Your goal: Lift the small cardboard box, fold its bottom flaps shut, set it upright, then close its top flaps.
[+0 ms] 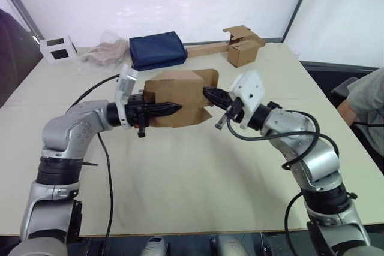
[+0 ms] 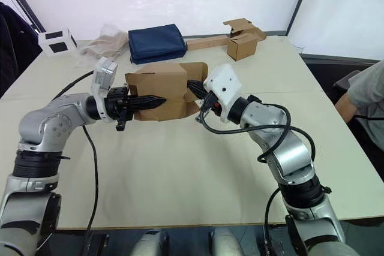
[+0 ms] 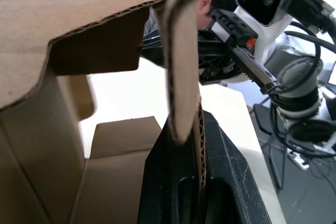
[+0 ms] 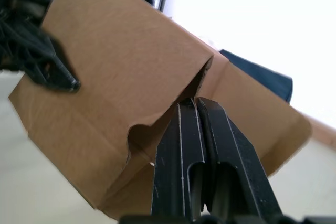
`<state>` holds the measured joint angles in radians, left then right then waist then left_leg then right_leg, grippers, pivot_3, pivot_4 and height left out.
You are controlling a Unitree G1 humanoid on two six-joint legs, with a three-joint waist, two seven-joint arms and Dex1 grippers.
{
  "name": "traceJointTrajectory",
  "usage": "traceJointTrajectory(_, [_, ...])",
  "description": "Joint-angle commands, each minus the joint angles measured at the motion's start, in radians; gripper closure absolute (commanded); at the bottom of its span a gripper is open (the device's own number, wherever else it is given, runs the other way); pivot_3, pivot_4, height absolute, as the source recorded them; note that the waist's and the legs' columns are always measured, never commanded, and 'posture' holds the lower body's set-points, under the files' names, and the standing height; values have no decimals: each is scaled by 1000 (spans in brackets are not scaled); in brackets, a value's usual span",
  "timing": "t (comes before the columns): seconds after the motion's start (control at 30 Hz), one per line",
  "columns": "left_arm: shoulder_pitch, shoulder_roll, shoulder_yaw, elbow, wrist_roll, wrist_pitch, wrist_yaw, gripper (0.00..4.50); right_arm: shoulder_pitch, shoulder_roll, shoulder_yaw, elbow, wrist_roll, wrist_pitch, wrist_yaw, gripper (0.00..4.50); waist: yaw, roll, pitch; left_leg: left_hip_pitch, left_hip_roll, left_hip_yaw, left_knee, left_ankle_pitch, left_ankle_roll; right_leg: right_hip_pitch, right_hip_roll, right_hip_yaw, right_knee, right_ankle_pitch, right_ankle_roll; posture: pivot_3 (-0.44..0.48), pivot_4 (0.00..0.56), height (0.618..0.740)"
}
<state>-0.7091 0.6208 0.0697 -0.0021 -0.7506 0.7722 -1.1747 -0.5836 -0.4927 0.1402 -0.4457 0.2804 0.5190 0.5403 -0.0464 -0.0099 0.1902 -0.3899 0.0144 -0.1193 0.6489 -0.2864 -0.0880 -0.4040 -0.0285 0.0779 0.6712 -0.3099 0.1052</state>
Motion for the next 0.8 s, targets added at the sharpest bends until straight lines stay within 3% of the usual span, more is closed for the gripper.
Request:
traceJointTrajectory(0.03, [-16,0,7,-6,-12,-9,-19,4475,3,11,-6,-77,74,-2,66,4500,0,0,0,0,0,0,0,0,0,0,0,0,0,0,0,0,150,740])
traceJointTrajectory(0.33, [-24,8,18,9,-10,-10,-23,4475,29,-61,-80,-89,108,27,118,4500,1,0,0,0,0,0,0,0,0,0,0,0,0,0,0,0,150,740])
traceJointTrajectory(0.53, [-41,9,39,7,-28,3,-5,4475,120,-96,-205,-94,162,78,99,4500,3,0,0,0,0,0,0,0,0,0,0,0,0,0,0,0,150,740])
traceJointTrajectory(0.8, [-77,3,49,13,-52,19,23,4475,295,-125,-131,-129,137,120,104,4500,-3,0,0,0,0,0,0,0,0,0,0,0,0,0,0,0,150,740])
